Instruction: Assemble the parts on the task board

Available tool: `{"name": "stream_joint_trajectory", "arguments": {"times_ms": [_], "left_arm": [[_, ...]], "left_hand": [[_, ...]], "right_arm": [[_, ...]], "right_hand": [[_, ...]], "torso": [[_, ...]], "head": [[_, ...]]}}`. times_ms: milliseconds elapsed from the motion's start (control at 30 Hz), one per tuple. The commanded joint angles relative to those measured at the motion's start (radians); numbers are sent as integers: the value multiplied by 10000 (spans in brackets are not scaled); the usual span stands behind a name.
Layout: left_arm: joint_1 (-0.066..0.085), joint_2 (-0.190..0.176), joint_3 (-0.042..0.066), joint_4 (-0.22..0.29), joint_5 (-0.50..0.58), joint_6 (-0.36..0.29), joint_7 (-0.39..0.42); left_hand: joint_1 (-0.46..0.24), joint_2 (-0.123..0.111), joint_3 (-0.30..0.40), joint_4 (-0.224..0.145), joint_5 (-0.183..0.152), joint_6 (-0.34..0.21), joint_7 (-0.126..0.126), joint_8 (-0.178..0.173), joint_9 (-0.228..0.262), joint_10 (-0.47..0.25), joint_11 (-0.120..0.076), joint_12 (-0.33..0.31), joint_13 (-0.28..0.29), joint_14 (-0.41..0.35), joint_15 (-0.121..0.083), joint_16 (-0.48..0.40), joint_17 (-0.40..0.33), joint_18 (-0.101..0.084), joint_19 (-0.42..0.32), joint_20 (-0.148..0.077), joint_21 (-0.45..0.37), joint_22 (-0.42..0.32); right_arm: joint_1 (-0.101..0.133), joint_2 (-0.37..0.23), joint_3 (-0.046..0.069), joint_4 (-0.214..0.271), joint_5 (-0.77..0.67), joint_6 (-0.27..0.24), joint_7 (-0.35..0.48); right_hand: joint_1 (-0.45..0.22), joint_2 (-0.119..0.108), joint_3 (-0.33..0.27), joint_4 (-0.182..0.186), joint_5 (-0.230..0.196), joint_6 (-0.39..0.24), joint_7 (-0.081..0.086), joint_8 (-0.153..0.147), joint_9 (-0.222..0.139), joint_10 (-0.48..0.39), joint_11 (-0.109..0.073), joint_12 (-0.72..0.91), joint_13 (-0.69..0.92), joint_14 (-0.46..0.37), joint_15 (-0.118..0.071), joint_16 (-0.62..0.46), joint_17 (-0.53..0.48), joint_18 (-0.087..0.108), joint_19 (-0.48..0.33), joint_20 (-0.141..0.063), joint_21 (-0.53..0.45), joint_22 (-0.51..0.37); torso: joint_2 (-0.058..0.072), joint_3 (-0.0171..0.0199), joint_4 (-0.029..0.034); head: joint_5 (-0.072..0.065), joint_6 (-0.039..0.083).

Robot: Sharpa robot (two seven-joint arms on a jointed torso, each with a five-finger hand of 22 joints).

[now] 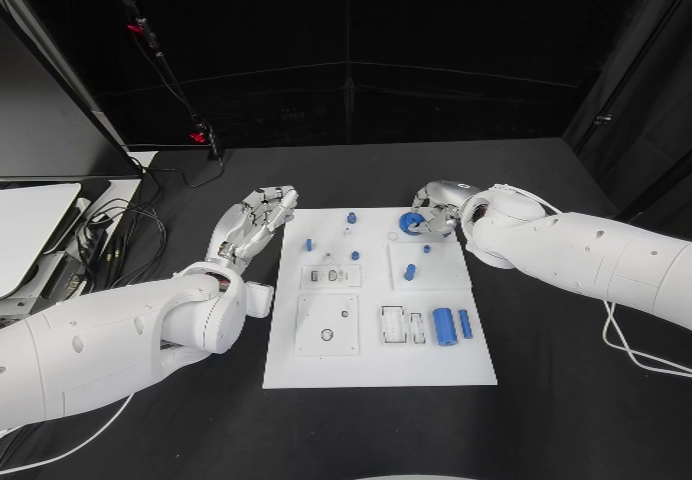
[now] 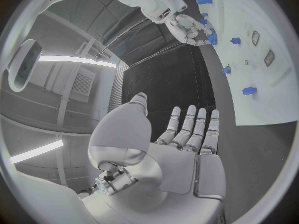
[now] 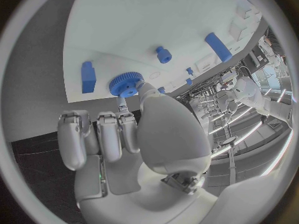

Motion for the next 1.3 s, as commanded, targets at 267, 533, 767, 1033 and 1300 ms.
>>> {"name": "stream_joint_trajectory", "arguments": {"times_ms": [267, 533, 767, 1033, 1300], "left_arm": [[12, -9, 10, 26, -59, 84, 2337], [12, -21, 10, 39, -59, 76, 2335], [12, -31, 10, 39, -59, 71, 2325], [12, -32, 10, 33, -59, 81, 2318], [12, -41, 10, 26, -59, 87, 2309]], "left_hand": [[32, 71, -88, 2, 78, 68, 1644, -64, -7, 66, -26, -23, 4, 73, 27, 30, 17, 73, -2, -12, 33, 7], [35, 75, -91, 2, 79, 69, 1644, -65, -7, 67, -26, -22, 4, 73, 26, 31, 17, 72, -2, -12, 34, 7], [35, 75, -91, 2, 79, 69, 1644, -65, -7, 67, -26, -22, 4, 73, 26, 31, 17, 72, -2, -12, 34, 7], [35, 75, -91, 2, 79, 69, 1644, -65, -7, 67, -26, -22, 4, 73, 26, 31, 17, 72, -2, -12, 34, 7], [35, 75, -91, 2, 79, 69, 1644, -65, -7, 67, -26, -22, 4, 73, 26, 31, 17, 72, -2, -12, 34, 7]], "right_arm": [[3, 31, -1, 32, -112, 204, -241], [-2, 28, -1, 101, -269, -37, -152], [-6, 30, 0, 138, -304, -678, 114], [-7, -15, 2, 295, 30, -1517, 538], [6, -261, 16, 940, 559, -2075, 812]], "right_hand": [[99, 251, 205, -246, -21, 1144, 53, -214, -107, 1023, -25, 25, 2632, 1057, -74, 25, 2634, -74, 1074, -83, 32, 2634], [382, 318, 671, -527, 13, 2717, -14, -728, -268, 1023, -85, 25, 2632, 1057, -98, 25, 2634, -74, 1074, -106, 32, 2634], [349, 321, 808, -577, 53, 3162, -90, -1048, -322, 1023, -149, 25, 2632, 1057, -162, 25, 2634, -74, 1074, -151, 32, 2634], [304, 293, 848, -586, 98, 3220, -80, -1258, -349, 1023, -148, 25, 2632, 1057, -182, 25, 2634, -74, 1074, -175, 32, 2634], [332, 250, 909, -654, 148, 3287, -74, -1465, -354, 1023, -143, 25, 2632, 1057, -188, 25, 2634, -74, 1074, -187, 32, 2634]], "torso": [[2, 1, -6], [0, 5, 1], [2, 3, 1], [-3, 0, 3], [-14, -13, -1]], "head": [[0, -11], [2, -19], [19, -30], [34, -35], [48, -14]]}}
